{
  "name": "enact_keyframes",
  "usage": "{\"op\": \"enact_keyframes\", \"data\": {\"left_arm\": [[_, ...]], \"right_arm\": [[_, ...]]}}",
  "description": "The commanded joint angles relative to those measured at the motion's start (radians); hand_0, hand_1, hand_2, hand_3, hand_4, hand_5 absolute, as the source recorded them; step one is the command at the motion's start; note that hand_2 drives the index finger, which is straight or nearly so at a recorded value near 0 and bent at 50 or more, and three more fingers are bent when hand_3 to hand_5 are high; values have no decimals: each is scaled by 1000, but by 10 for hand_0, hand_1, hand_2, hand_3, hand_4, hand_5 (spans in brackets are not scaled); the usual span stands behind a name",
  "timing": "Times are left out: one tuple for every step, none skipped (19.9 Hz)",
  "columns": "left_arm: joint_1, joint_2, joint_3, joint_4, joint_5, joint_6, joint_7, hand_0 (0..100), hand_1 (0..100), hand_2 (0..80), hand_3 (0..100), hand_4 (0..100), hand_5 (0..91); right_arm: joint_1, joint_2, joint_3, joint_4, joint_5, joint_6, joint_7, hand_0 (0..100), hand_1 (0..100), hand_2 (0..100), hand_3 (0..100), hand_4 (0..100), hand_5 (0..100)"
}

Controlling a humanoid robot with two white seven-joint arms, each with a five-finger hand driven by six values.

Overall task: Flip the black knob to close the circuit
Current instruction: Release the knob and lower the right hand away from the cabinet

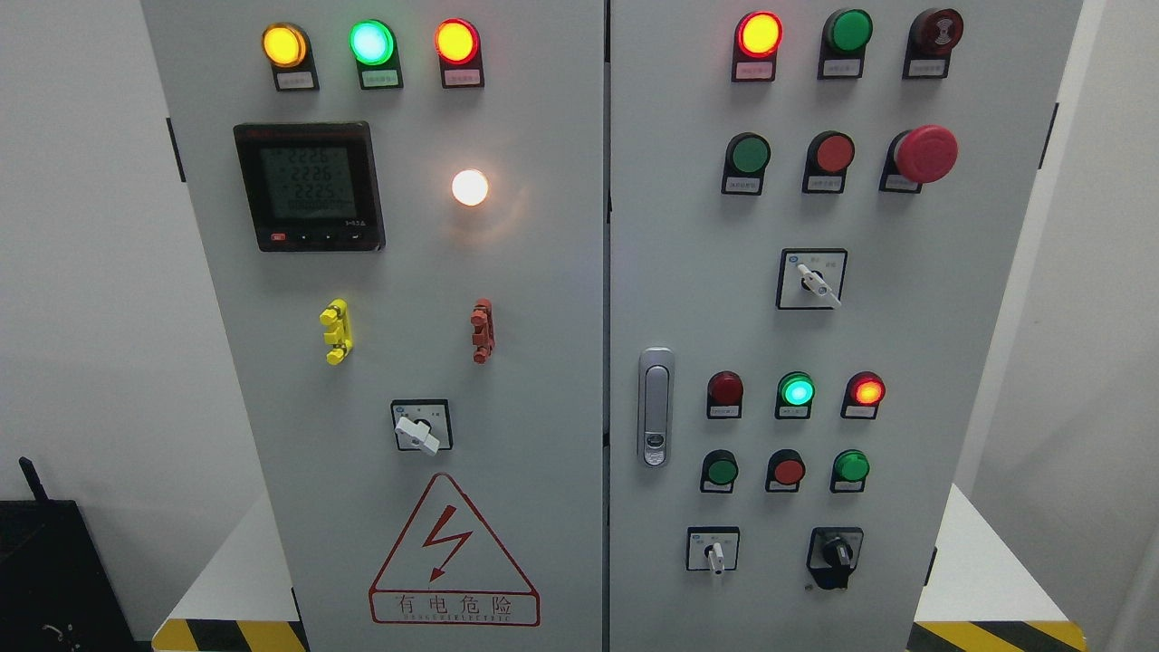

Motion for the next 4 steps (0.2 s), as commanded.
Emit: {"op": "enact_keyframes", "data": {"left_arm": [[-1,0,0,1,0,0,0,120,556,0,0,0,0],[1,0,0,-1,0,0,0,120,556,0,0,0,0],[1,0,0,1,0,0,0,120,556,0,0,0,0],[-1,0,0,-1,0,0,0,120,556,0,0,0,0]], "right_arm": [[28,37,6,-34,-19,-3,1,0,13,0,0,0,0],[28,37,6,-34,-19,-3,1,0,14,0,0,0,0],[28,37,6,-33,-19,-3,1,0,15,0,0,0,0],[28,35,6,-33,-19,-3,1,0,17,0,0,0,0]]}}
